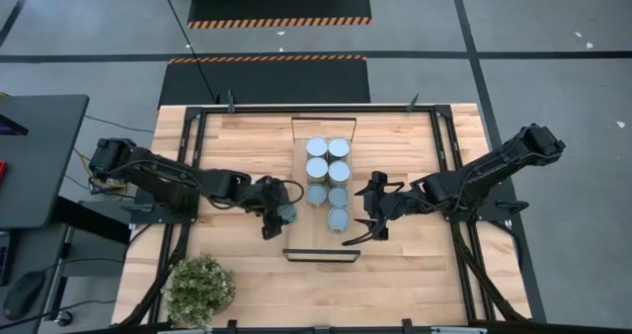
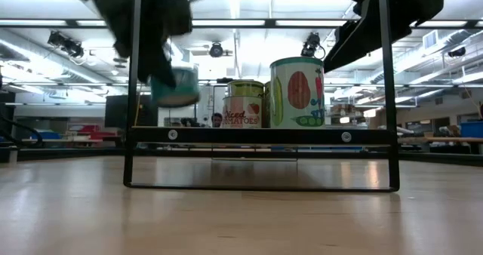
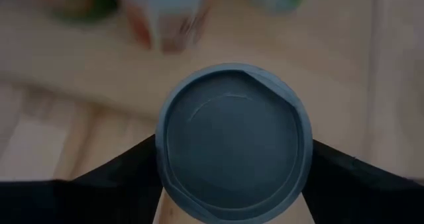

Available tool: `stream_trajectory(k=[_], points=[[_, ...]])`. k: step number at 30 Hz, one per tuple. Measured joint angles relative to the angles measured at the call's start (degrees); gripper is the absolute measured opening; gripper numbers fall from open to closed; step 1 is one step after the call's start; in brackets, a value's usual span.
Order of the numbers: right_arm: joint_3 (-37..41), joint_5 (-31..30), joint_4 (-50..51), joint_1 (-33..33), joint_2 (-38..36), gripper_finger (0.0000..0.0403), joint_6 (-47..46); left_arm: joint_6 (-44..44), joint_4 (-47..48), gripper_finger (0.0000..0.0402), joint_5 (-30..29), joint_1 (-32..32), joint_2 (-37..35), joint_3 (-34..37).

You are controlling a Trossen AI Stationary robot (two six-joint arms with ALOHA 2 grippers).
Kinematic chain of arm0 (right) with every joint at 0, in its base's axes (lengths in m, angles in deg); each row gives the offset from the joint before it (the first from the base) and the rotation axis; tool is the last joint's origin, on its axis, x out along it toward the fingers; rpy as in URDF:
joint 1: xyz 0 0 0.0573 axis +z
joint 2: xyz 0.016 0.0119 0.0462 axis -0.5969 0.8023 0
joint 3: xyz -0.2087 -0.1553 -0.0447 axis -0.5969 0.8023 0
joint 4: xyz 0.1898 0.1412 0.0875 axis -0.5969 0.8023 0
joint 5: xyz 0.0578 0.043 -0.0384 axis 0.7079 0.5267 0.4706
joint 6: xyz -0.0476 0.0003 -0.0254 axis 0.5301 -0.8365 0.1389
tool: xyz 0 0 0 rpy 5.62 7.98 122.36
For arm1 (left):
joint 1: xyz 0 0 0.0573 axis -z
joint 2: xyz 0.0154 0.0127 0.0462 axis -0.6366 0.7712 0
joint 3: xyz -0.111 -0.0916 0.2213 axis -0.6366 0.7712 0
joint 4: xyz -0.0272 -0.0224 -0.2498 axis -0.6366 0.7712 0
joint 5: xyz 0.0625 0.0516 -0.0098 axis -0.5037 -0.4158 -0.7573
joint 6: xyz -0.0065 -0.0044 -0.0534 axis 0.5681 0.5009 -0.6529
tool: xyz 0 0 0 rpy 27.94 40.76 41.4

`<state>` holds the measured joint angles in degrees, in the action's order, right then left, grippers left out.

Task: Pick and place cans onto a shelf
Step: Put the canned tuna on the shelf

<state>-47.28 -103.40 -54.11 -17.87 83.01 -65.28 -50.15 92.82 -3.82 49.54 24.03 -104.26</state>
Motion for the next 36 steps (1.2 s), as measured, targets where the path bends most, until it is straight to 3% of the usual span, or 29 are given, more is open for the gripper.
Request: stream_trajectory(k=[11, 19, 28, 36], points=[[0.00, -0.02, -5.36, -0.10, 5.84, 0.0348, 0.50, 5.11, 6.08, 0.0296, -2.06, 0.45, 0.37, -7.39], [-4.48, -2.14, 5.28, 0.19, 1.78, 0.0348, -0.06, 4.31, 0.15, 0.0297, 0.56, 2.34, 1.08, -7.60], [-4.70, -1.83, 6.36, 0.76, -0.14, 0.0348, -1.36, 3.86, -4.11, 0.0297, 5.31, 3.14, 8.94, -7.57], [-4.68, -1.73, 6.44, 0.79, -0.11, 0.0348, -1.62, 7.69, -5.64, 0.0298, 6.14, 3.12, 11.83, -7.46]])
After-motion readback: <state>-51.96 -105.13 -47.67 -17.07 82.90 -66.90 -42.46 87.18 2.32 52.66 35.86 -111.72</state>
